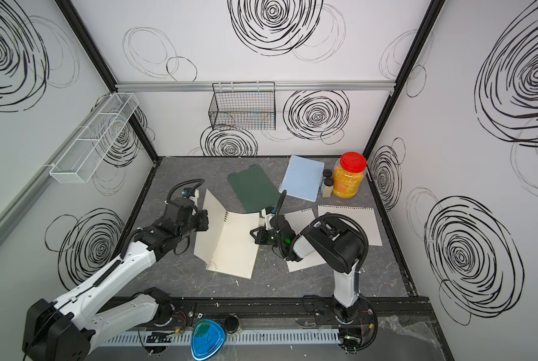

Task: Tear off pages from different notebooks
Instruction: Tear off the paper from the notebook.

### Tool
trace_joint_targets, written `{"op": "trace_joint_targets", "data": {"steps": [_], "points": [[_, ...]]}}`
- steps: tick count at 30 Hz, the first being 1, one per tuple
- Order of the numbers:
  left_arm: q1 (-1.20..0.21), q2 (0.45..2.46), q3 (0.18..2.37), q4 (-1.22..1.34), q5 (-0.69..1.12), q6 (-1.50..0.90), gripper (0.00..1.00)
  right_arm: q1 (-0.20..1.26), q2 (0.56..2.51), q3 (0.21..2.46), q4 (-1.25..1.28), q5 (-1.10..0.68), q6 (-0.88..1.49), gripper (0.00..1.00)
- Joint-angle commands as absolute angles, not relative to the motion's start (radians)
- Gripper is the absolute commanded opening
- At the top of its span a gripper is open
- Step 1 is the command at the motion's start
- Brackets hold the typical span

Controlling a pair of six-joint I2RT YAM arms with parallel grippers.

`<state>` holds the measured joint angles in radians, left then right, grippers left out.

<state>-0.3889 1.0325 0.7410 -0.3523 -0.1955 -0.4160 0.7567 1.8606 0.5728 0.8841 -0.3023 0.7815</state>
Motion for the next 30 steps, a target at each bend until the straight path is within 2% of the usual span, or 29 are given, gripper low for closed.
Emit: {"op": "trace_joint_targets", "data": {"steps": [1, 13, 21, 30], "points": [[-0.328, 1.027, 0.754, -0.446, -0.327, -0.421, 0.00, 0.734, 1.806, 0.529, 0.864, -0.272, 0.756, 0.00], [-0.120, 1.040, 0.736, -0.420, -0.271, -0.410, 0.00, 0.668, 1.762, 0.393, 0.900, -0.242, 0.749, 0.00], [-0.089, 1.053, 0.739, -0.374, -0.223, -0.391, 0.00, 0.634, 1.713, 0.330, 0.943, -0.244, 0.736, 0.00], [-0.040, 1.051, 0.781, -0.408, -0.248, -0.369, 0.00, 0.619, 1.526, 0.287, 0.838, -0.157, 0.706, 0.00]]}}
